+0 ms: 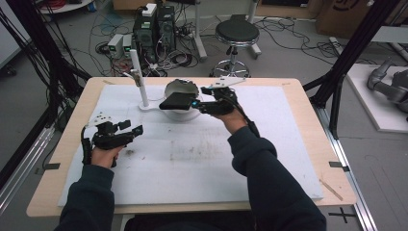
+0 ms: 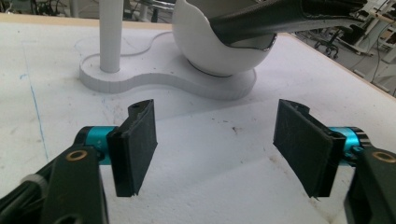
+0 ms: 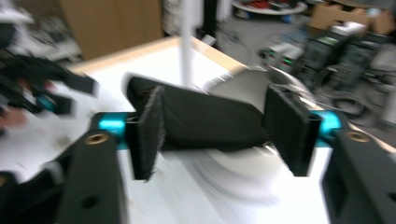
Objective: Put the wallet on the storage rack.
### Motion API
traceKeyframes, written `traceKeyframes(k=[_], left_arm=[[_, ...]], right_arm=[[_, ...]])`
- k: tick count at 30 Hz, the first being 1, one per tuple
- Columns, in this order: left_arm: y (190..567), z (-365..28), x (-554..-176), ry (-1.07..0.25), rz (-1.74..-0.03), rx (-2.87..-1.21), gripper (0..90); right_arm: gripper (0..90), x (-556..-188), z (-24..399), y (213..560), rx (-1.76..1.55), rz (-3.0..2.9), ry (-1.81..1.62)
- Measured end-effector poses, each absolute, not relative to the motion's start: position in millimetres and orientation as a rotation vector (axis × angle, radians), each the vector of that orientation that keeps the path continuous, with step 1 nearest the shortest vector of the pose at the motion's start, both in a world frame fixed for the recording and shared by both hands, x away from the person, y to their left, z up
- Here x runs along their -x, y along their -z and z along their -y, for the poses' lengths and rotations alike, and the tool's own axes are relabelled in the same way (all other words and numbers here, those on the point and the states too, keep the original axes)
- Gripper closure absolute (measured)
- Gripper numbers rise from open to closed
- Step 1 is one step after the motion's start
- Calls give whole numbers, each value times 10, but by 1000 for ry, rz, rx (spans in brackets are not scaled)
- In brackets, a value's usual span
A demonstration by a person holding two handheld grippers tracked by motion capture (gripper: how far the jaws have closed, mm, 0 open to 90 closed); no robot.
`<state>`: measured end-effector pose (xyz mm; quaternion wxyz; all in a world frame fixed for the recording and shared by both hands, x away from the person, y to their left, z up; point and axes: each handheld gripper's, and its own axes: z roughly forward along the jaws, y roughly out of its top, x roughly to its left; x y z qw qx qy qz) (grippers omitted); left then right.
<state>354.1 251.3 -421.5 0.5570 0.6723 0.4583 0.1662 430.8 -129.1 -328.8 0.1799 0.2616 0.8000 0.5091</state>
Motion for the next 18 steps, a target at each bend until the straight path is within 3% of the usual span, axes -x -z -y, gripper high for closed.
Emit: traceKeyframes(k=[5, 9, 18], left_arm=[[4185, -2490, -3540, -427, -1075, -1595, 204], [4170, -2487, -3534, -445, -1064, -1602, 197], [4132, -2454, -3527, -486, -1045, -1615, 197]], right_arm=[[266, -4184, 1843, 3371, -760, -2216, -1269], [213, -4041, 2300, 3577, -855, -2200, -1207], [208, -3712, 2991, 4000, -987, -2158, -1144]])
